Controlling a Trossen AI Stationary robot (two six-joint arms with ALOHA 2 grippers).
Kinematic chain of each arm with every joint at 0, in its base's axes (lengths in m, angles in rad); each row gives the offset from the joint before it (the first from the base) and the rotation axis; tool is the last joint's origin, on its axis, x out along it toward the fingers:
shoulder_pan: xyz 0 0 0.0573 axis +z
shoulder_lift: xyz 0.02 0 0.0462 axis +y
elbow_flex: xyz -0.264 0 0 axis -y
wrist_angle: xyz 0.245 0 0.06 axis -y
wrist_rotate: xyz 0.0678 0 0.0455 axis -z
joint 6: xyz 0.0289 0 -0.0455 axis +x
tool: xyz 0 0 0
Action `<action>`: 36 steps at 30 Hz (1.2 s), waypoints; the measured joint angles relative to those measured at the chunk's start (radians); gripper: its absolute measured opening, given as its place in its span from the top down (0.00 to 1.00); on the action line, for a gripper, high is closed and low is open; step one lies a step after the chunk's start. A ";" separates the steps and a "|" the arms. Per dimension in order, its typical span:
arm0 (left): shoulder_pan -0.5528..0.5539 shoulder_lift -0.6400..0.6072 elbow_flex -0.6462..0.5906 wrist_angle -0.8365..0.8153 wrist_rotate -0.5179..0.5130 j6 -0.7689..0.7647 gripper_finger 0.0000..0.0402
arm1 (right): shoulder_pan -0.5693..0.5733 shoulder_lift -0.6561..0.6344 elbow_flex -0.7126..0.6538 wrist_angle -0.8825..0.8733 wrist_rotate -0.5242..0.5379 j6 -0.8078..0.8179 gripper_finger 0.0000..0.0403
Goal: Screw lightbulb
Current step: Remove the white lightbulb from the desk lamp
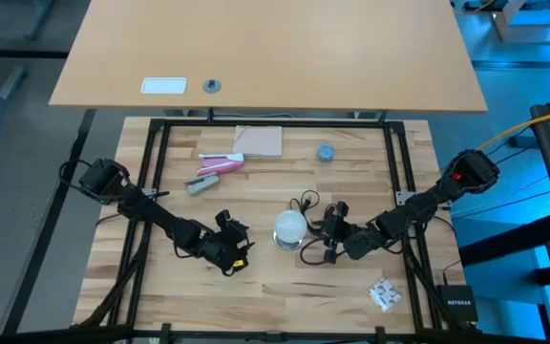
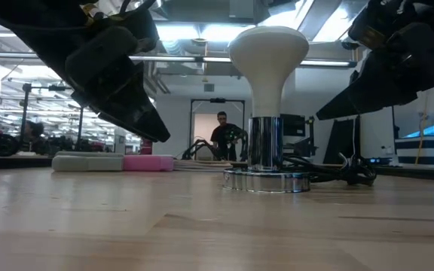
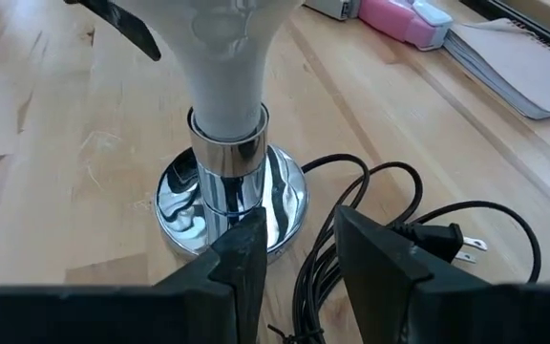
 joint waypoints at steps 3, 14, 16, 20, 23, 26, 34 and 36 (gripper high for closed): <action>0.000 0.000 0.000 0.000 0.000 0.000 0.41 | 0.000 0.000 0.000 0.028 0.007 0.003 0.68; 0.000 0.000 0.000 0.002 0.000 0.000 0.41 | 0.000 0.071 0.001 0.160 0.126 0.006 0.68; 0.000 0.000 0.000 0.001 0.000 0.000 0.41 | 0.000 0.089 0.001 0.190 0.127 0.001 0.68; 0.000 0.000 0.000 0.001 0.000 0.000 0.41 | 0.000 0.116 0.001 0.238 0.126 -0.058 0.65; 0.000 0.000 0.001 0.001 0.000 0.000 0.41 | 0.000 0.122 0.001 0.291 0.117 -0.155 0.57; 0.000 0.000 0.001 0.001 0.000 0.000 0.41 | 0.000 0.122 0.001 0.321 0.114 -0.191 0.45; 0.000 0.000 0.001 0.001 0.000 0.000 0.41 | -0.001 0.123 0.001 0.337 0.030 -0.192 0.15; 0.000 0.000 0.001 0.001 0.000 0.000 0.41 | -0.001 0.123 0.001 0.337 0.036 -0.193 0.11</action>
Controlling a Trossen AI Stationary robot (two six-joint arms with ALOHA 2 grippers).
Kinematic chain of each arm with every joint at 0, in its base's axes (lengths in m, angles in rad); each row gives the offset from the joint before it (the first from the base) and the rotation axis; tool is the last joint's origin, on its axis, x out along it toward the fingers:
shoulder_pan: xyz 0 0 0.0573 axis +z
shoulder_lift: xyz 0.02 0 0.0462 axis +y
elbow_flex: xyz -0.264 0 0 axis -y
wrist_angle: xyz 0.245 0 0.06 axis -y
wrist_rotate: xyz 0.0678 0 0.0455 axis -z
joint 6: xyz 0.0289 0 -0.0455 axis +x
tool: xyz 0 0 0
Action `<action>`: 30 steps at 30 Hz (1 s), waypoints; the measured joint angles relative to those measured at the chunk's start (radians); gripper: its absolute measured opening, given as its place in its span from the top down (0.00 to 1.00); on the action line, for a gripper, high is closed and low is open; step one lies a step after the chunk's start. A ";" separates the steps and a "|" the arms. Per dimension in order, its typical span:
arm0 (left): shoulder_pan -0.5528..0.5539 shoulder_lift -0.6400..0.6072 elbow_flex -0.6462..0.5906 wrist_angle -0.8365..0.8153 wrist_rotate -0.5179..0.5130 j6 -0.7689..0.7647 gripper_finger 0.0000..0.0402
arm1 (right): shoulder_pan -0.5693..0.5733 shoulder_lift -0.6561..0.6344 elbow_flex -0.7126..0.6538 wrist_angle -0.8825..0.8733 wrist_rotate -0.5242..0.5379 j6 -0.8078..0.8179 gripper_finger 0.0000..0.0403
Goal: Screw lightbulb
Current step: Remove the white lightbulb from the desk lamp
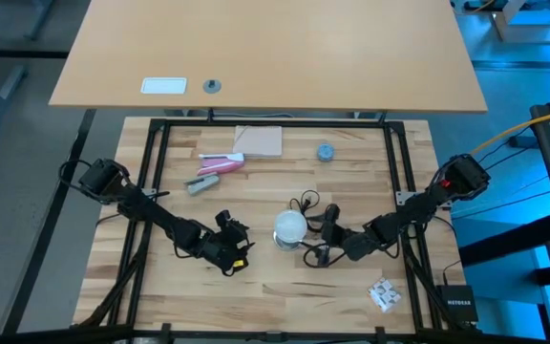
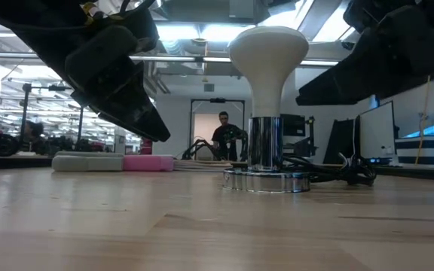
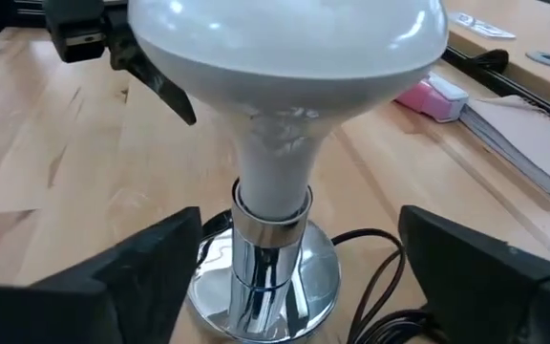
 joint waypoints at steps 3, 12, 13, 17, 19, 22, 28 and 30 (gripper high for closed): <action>0.000 0.000 0.000 0.000 0.000 0.000 0.41 | -0.007 0.000 0.000 0.011 0.002 -0.017 0.08; 0.000 0.000 0.000 0.000 0.000 0.000 0.41 | -0.069 0.144 -0.001 0.307 -0.074 -0.233 0.08; 0.000 0.000 0.000 0.000 0.000 0.000 0.41 | -0.078 0.164 -0.001 0.329 -0.086 -0.235 0.08; 0.000 0.000 0.000 0.000 0.000 0.000 0.41 | -0.100 0.230 -0.013 0.458 -0.137 -0.278 0.10; 0.000 0.000 0.000 0.000 0.000 0.000 0.41 | -0.111 0.264 -0.027 0.573 -0.178 -0.327 0.12; 0.000 0.000 0.000 0.000 0.000 0.000 0.41 | -0.137 0.311 -0.039 0.692 -0.247 -0.351 0.16; 0.000 0.000 0.000 0.000 0.000 0.000 0.41 | -0.202 0.404 -0.036 0.847 -0.419 -0.367 0.20; 0.000 0.000 0.000 0.000 0.000 0.000 0.41 | -0.221 0.432 -0.030 0.899 -0.457 -0.384 0.21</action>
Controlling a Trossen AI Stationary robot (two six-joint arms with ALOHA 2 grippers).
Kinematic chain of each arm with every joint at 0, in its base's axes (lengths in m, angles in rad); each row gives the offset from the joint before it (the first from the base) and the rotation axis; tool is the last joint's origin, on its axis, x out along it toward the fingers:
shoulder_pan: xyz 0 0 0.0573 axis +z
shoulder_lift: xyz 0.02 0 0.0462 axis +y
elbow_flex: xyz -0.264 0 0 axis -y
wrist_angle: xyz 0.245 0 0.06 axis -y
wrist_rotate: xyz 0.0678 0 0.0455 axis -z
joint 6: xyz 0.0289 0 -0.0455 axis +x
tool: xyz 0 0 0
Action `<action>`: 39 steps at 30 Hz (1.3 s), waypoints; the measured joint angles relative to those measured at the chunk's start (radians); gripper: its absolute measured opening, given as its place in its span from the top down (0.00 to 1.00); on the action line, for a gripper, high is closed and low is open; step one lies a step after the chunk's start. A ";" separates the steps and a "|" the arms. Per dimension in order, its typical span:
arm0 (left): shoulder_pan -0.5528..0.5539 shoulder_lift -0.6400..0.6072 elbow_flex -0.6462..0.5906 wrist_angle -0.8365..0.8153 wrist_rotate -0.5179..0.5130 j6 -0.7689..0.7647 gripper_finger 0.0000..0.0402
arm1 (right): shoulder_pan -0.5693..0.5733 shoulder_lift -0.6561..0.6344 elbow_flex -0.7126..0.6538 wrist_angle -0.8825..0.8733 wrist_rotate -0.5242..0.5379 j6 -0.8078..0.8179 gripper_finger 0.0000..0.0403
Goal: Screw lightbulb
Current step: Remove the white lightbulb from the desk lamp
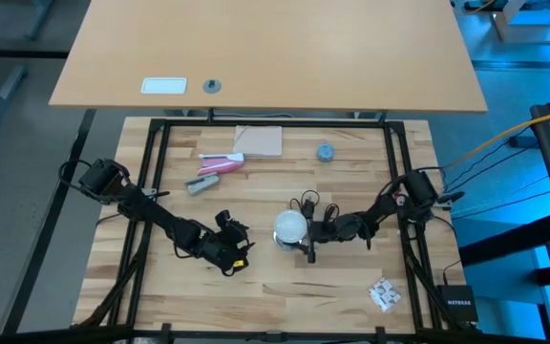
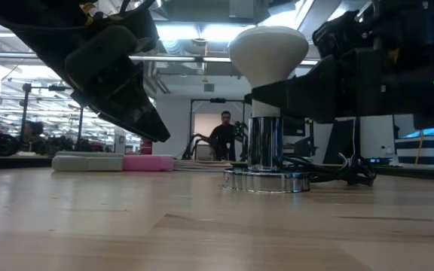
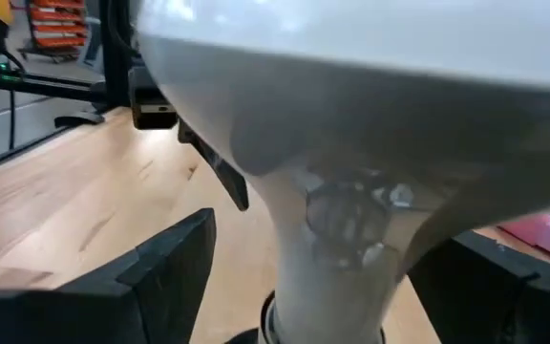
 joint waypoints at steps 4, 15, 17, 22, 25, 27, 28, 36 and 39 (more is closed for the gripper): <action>0.000 0.000 0.000 0.000 0.000 0.000 0.41 | -0.022 0.035 0.012 0.039 -0.056 -0.003 0.21; 0.000 0.000 0.000 0.000 0.000 0.000 0.41 | -0.020 0.044 0.018 0.079 -0.106 -0.073 0.21; 0.000 0.000 0.000 0.000 0.000 0.000 0.41 | -0.020 0.044 0.018 0.088 -0.107 -0.085 0.21; 0.000 0.000 0.000 0.000 0.000 0.000 0.41 | -0.020 0.044 0.018 0.085 -0.107 -0.090 0.21; 0.000 0.000 0.000 0.000 0.000 0.000 0.41 | -0.020 0.044 0.018 0.080 -0.098 -0.091 0.26; 0.000 0.000 0.000 0.000 0.000 0.000 0.41 | -0.020 0.044 0.018 0.080 -0.088 -0.091 0.31; 0.000 0.000 0.000 0.000 0.000 0.000 0.41 | -0.020 0.044 0.018 0.080 -0.083 -0.091 0.34; 0.000 0.000 0.000 0.000 0.000 0.000 0.41 | -0.019 0.044 0.019 0.076 -0.083 -0.083 0.61; 0.000 0.000 0.000 0.000 0.000 0.000 0.41 | -0.019 0.044 0.019 0.073 -0.083 -0.077 0.61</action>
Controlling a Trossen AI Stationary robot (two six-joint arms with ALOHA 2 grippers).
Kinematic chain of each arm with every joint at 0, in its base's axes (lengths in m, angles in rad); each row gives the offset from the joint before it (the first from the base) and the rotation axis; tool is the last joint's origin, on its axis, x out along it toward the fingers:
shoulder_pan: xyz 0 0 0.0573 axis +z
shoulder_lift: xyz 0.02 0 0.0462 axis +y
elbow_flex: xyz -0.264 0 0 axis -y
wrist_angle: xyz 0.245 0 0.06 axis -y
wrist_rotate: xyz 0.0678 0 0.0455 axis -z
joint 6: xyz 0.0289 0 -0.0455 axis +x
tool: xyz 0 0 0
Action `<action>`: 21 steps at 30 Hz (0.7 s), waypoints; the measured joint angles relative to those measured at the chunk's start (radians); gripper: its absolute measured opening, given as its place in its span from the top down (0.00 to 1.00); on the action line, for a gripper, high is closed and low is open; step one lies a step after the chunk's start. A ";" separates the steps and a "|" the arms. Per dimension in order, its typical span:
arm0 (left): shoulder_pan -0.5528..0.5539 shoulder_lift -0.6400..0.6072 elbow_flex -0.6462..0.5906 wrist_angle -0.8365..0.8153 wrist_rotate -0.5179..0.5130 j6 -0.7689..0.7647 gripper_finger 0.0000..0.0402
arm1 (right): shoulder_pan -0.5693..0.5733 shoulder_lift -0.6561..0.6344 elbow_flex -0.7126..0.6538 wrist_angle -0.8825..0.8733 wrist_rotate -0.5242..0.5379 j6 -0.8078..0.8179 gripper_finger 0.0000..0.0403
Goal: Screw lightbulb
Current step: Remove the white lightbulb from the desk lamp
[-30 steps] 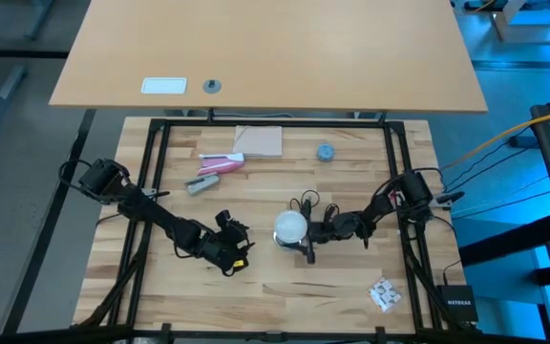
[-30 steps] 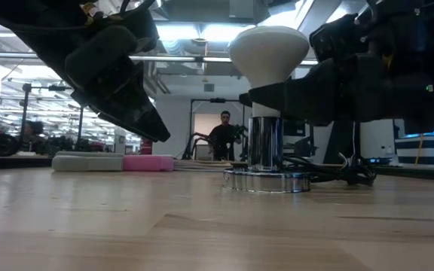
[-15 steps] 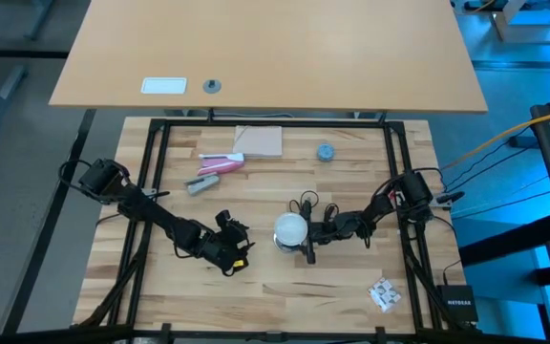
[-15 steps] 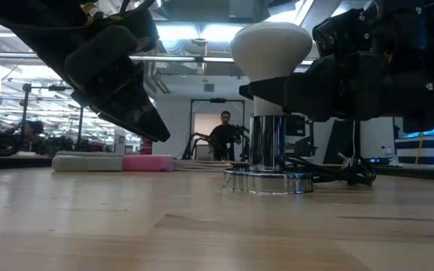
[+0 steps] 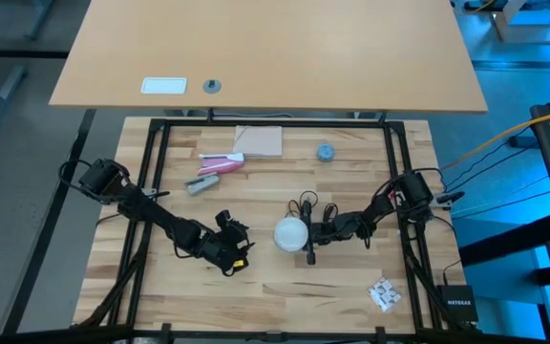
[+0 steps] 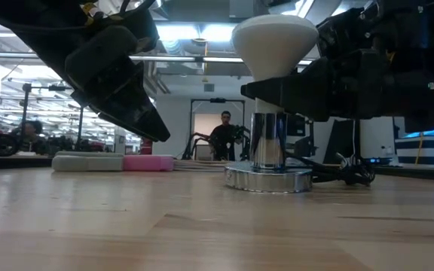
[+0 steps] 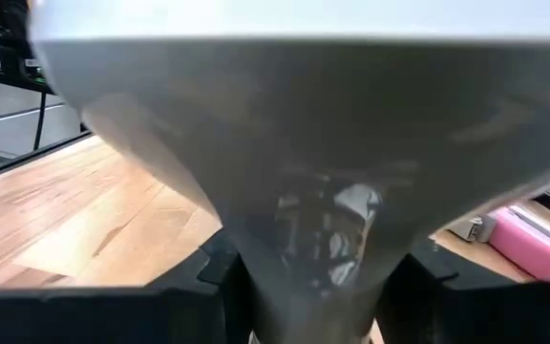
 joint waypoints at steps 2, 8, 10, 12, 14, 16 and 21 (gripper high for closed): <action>0.000 0.000 0.000 0.000 0.000 0.000 0.41 | 0.000 0.000 0.000 -0.004 0.001 0.000 0.61; 0.000 0.000 0.000 0.000 0.000 0.000 0.41 | 0.000 -0.001 0.000 -0.035 0.053 -0.001 0.48; 0.000 0.000 0.000 0.000 0.000 0.000 0.41 | 0.000 -0.001 0.000 -0.034 0.063 -0.001 0.47; 0.000 0.000 0.000 0.000 0.000 0.000 0.41 | 0.000 -0.001 0.000 -0.034 0.069 -0.001 0.48; 0.000 0.000 0.000 0.000 0.000 0.000 0.41 | 0.000 -0.001 0.000 -0.034 0.069 -0.001 0.50; 0.000 0.000 0.000 0.000 0.000 0.000 0.41 | 0.000 -0.001 0.000 -0.034 0.069 0.000 0.53; 0.000 0.000 0.000 0.000 0.000 0.000 0.41 | 0.000 -0.001 0.018 -0.038 0.068 0.001 0.59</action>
